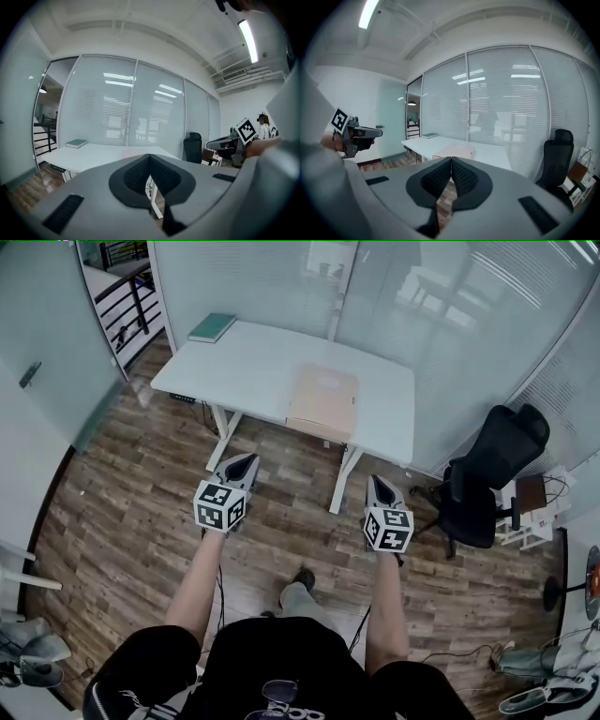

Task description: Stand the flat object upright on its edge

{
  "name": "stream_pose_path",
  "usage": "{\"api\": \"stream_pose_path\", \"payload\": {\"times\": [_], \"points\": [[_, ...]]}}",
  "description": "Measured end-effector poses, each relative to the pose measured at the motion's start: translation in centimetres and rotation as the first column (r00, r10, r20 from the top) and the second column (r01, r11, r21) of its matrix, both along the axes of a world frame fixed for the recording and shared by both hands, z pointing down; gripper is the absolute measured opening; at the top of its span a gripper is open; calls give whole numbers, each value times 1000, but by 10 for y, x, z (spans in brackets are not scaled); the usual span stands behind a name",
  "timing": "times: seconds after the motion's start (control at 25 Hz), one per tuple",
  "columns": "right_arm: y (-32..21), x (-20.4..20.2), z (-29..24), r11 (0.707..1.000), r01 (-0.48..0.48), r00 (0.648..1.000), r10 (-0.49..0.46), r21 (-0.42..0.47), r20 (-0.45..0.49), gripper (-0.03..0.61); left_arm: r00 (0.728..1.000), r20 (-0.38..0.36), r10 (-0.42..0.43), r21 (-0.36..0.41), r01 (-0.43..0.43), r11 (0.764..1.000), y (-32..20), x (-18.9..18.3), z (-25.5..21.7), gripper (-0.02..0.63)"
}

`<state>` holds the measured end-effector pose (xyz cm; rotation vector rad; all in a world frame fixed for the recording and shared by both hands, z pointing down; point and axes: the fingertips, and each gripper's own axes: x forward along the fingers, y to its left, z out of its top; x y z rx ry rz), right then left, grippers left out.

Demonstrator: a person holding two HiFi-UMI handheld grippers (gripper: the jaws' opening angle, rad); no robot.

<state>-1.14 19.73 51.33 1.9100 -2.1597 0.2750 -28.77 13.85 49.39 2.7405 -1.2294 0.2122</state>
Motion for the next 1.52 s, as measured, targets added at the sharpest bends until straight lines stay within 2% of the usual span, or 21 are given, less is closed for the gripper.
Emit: {"api": "stream_pose_path", "payload": {"times": [0.48,0.8,0.96,1.16,1.32,1.52], "points": [[-85,29,0,1000,6,1000,-6,0,22,21,999,25,22,40,-23,999,-76,27,-17,21],[-126,56,4,1000,30,999,-30,-6,27,21,999,42,-3,37,1,999,-114,54,-17,21],[-141,70,11,999,45,999,-44,-17,27,21,998,47,-50,38,48,998,-129,62,-10,21],[-155,83,19,997,62,998,-61,-36,22,21,995,46,-90,11,90,996,-143,73,1,20],[-167,82,29,994,85,995,-88,-63,-54,21,995,52,-89,-12,89,996,-151,81,11,20],[-184,78,38,992,101,994,-103,-77,-21,21,994,56,-93,-31,95,995,-167,82,20,21]]}}
